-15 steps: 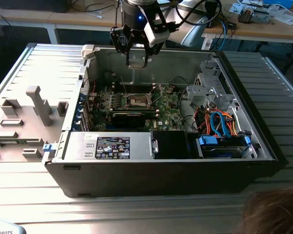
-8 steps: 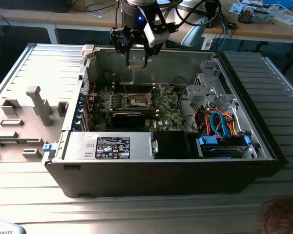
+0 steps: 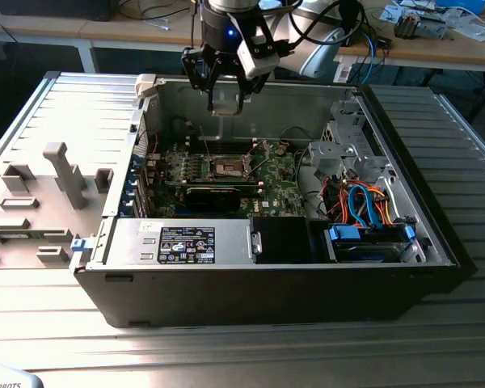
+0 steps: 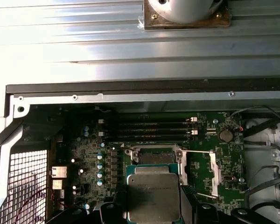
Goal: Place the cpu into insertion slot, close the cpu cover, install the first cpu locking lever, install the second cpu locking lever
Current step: 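Place the cpu into insertion slot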
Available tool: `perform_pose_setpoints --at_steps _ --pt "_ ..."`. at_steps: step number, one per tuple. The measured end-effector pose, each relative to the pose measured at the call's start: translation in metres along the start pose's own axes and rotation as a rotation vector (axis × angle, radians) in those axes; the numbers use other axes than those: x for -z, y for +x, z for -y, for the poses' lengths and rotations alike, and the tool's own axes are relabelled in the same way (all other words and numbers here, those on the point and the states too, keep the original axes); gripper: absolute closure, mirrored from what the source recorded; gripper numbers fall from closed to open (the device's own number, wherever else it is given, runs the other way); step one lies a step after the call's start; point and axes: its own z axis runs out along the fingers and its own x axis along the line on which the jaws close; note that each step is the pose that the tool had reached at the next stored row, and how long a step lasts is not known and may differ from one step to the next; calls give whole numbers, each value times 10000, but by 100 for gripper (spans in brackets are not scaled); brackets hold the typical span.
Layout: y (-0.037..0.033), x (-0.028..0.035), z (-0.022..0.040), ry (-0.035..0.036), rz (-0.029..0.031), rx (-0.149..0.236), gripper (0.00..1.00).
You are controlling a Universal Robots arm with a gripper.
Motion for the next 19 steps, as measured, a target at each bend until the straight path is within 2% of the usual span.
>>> perform_pose_setpoints --at_steps 10,19 --pt "10 -73 7 1 0 -2 46" --pt "-5 -104 10 4 -2 -1 46"
